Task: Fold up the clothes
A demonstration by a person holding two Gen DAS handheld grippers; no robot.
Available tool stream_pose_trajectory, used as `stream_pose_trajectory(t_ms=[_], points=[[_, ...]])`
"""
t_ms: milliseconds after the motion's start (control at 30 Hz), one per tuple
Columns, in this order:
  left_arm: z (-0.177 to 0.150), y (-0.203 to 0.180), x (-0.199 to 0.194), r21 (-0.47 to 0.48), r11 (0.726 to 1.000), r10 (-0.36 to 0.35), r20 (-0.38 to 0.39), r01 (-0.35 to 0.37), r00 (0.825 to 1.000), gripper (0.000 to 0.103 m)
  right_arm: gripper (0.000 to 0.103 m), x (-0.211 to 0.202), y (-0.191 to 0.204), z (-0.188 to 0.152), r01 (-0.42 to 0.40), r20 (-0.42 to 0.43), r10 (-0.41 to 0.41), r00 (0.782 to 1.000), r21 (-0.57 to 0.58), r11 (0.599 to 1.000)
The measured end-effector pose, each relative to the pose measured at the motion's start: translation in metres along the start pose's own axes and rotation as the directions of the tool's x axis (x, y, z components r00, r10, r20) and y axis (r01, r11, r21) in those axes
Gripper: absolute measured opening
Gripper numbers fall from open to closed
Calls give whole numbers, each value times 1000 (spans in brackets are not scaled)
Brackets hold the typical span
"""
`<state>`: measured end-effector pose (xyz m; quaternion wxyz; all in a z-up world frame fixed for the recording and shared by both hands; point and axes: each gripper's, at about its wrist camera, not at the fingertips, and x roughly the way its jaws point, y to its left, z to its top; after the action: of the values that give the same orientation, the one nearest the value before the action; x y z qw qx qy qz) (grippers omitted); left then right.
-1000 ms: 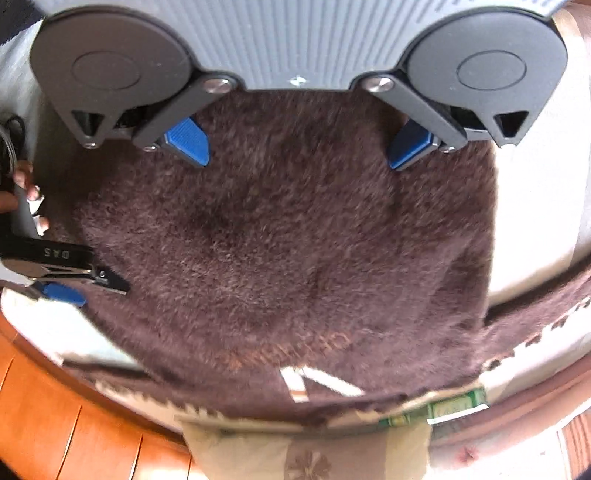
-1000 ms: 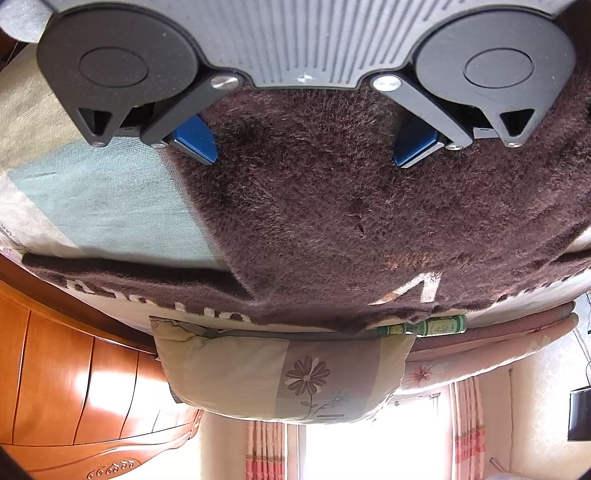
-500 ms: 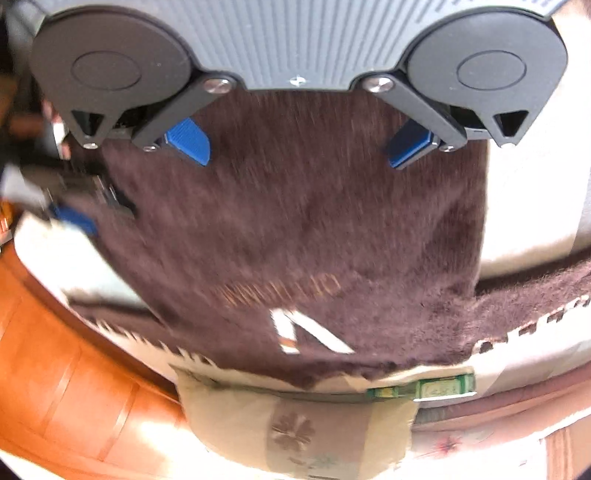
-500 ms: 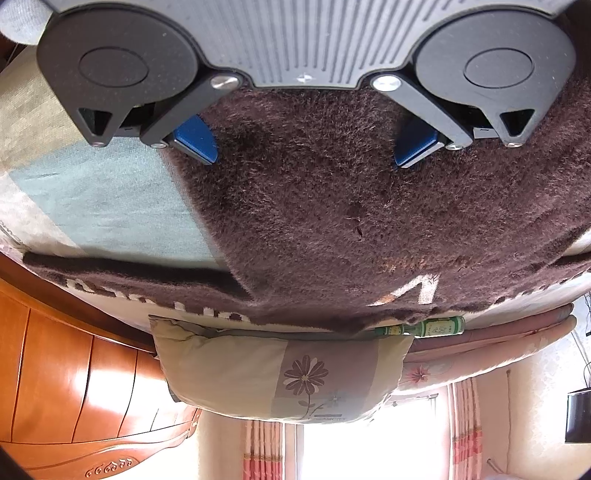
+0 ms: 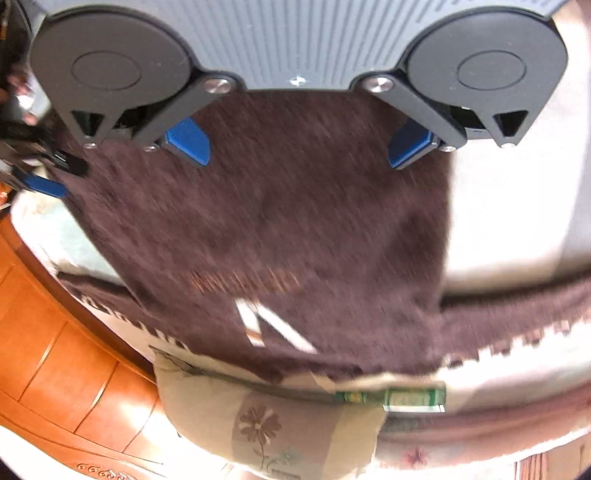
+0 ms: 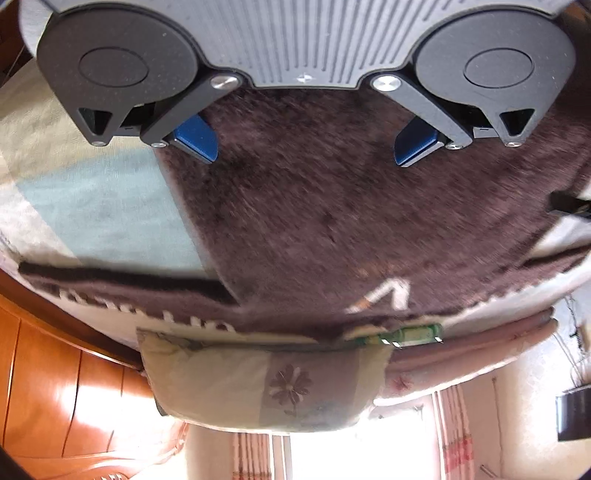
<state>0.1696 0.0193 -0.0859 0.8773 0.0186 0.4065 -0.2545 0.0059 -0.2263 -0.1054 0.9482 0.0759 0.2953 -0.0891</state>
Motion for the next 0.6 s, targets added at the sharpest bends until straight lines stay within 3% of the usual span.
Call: stream_pose_trajectory(t_ms=[200,333,467,600], points=[[43,10,45,-51,999,-13,4,13,1000,102,103,4,7,-5,-37,-23,37,999,5,999],[36,16,67,-130,991,-41,-29,37,999,102,103,6,12,-9,-61,-39,62,997,9,998],[7,12,49,-58,998,-35,30,36,999,102,103,10,5,-16,-68,-41,69,997,46,997],[-17,-9,32,54,998,33,35,-35,999,102,103,13,10,-17,-48,-39,49,998,25,999]])
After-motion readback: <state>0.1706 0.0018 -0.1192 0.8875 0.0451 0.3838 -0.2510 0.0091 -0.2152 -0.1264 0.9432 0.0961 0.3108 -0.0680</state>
